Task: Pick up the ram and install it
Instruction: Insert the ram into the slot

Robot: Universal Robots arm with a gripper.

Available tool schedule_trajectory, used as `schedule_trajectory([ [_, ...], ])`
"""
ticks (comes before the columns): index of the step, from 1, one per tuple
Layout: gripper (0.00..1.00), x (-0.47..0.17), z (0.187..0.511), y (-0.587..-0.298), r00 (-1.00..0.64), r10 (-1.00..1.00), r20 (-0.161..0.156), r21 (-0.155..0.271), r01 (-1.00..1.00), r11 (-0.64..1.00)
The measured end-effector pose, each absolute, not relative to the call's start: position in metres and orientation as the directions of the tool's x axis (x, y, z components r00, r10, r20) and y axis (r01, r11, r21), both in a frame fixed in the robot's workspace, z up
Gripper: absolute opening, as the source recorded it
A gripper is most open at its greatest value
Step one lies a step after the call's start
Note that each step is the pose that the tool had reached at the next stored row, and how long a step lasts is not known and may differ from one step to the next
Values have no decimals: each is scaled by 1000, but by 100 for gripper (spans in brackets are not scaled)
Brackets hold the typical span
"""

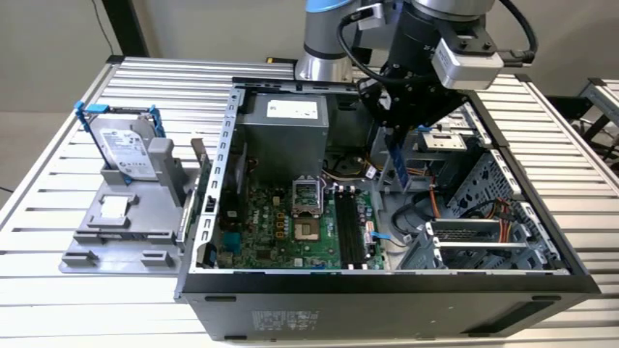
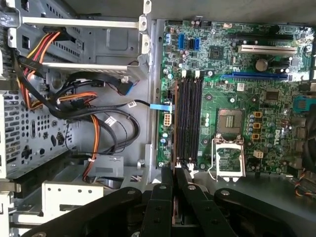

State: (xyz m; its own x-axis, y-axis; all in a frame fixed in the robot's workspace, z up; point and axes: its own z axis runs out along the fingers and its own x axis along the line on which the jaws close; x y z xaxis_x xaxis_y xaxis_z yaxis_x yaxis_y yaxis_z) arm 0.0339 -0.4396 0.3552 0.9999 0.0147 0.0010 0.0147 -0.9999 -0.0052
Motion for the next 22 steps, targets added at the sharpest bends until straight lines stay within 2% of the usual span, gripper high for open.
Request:
schedule_trajectory([
  [22,0,35,315,-438,1000,-7,1,-5,-7,-1000],
])
